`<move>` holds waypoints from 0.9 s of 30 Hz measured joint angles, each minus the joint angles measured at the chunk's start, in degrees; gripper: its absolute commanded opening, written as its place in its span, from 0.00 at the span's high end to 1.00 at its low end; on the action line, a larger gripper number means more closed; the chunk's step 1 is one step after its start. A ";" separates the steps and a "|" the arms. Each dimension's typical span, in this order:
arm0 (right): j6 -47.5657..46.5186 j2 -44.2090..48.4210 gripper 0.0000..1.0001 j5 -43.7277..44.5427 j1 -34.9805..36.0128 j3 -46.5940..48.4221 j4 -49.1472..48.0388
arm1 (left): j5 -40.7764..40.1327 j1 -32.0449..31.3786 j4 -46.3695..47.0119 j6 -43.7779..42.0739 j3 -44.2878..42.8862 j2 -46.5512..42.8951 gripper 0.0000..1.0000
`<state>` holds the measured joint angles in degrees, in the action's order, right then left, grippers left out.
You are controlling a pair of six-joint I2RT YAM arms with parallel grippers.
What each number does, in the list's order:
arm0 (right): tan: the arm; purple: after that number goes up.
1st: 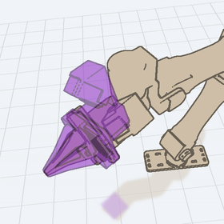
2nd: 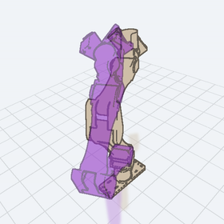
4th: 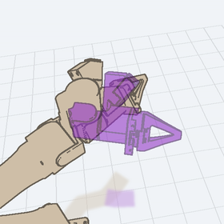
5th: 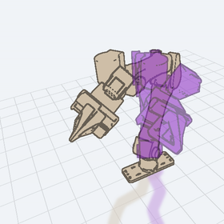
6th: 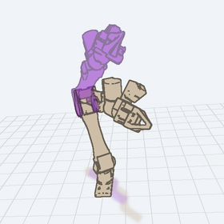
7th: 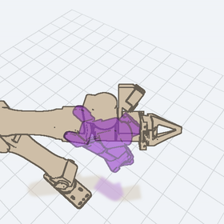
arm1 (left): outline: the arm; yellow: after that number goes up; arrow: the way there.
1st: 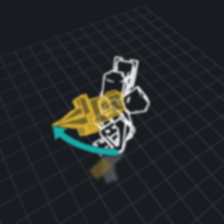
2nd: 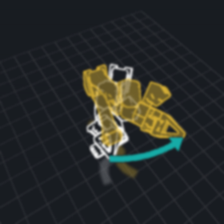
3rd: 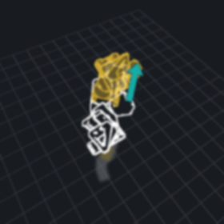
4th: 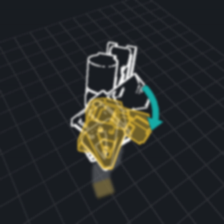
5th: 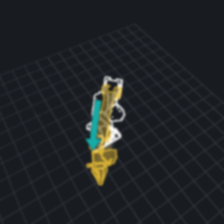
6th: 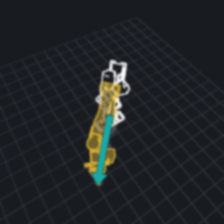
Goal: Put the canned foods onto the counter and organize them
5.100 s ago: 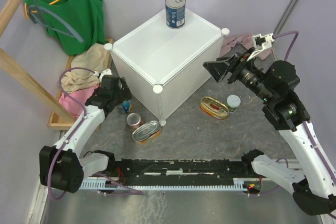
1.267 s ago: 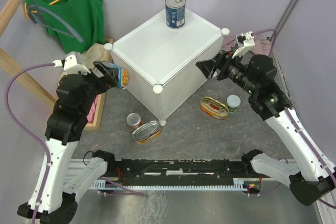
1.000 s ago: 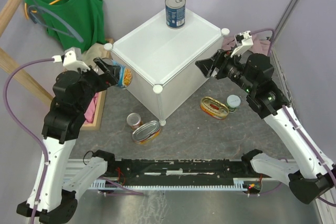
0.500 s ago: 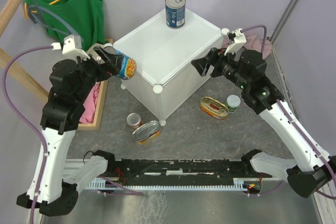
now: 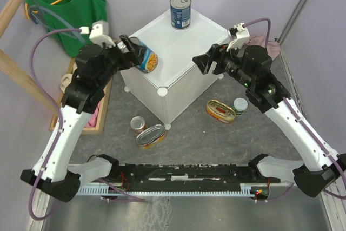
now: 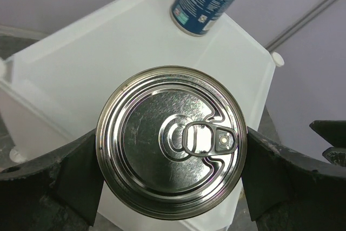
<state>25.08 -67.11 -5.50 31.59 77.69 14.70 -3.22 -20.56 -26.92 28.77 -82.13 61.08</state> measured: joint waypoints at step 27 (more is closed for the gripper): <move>-5.09 -2.82 0.16 3.87 1.33 1.38 0.57 | -6.36 -15.02 2.47 -12.70 -20.09 26.99 0.97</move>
<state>19.99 -69.93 -1.63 32.93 79.07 15.27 -9.58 -35.57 -24.45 16.08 -102.21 88.07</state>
